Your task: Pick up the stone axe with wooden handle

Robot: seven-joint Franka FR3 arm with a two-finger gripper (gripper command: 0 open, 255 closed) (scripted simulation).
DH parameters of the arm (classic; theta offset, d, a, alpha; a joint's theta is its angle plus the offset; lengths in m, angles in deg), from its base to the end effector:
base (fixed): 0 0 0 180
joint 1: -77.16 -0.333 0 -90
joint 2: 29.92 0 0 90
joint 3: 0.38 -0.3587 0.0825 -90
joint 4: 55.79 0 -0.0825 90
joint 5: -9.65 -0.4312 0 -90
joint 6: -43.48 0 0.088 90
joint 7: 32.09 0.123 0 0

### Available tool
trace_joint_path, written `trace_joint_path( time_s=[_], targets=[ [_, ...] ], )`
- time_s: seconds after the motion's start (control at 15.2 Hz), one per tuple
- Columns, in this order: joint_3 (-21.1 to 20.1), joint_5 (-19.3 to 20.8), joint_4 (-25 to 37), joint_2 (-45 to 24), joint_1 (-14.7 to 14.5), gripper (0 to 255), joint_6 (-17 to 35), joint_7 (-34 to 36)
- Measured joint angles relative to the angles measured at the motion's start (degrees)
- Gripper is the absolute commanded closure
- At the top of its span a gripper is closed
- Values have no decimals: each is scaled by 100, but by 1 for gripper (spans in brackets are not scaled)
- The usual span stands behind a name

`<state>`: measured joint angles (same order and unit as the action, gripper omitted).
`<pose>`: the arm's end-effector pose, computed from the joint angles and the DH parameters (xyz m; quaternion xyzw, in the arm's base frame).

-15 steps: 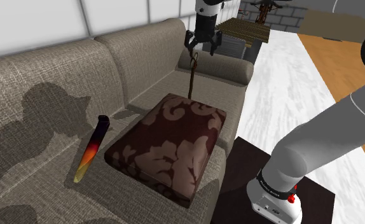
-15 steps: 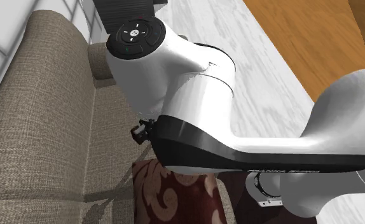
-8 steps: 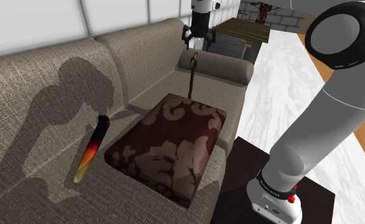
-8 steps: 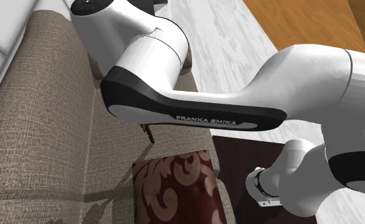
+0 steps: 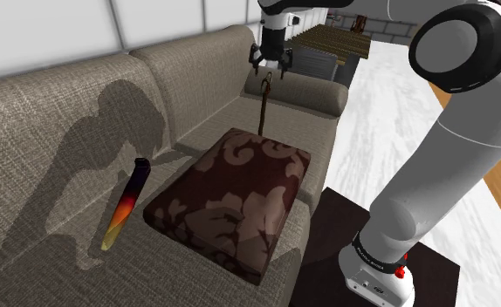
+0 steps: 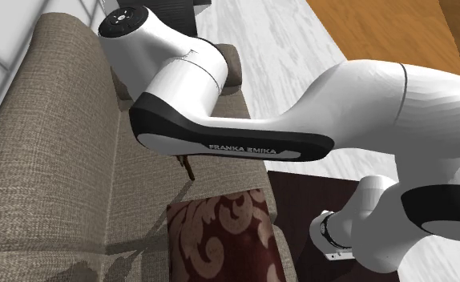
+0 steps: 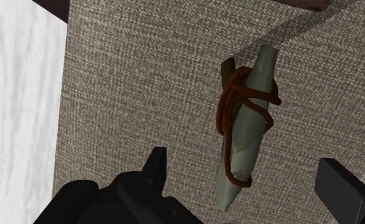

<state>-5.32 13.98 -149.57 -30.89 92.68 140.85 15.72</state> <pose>0.6065 -0.1222 0.6183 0.8741 -0.4839 0.0334 0.0276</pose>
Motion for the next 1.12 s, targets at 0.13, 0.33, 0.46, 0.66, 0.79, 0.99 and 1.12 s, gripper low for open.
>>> trace_joint_path(
  time_s=[0.13,0.33,0.46,0.66,0.79,0.99,1.12],
  targets=[
    [3,-1,-86,8,3,255,78,2],
    [6,-2,-122,17,7,255,111,-3],
    [7,-1,-125,19,7,255,115,-3],
    [6,-1,-127,21,7,255,116,-2],
    [4,-1,-126,19,4,255,118,3],
    [4,1,72,-23,4,255,-45,-9],
    [-4,2,252,-43,-5,255,-205,-5]
  ],
)
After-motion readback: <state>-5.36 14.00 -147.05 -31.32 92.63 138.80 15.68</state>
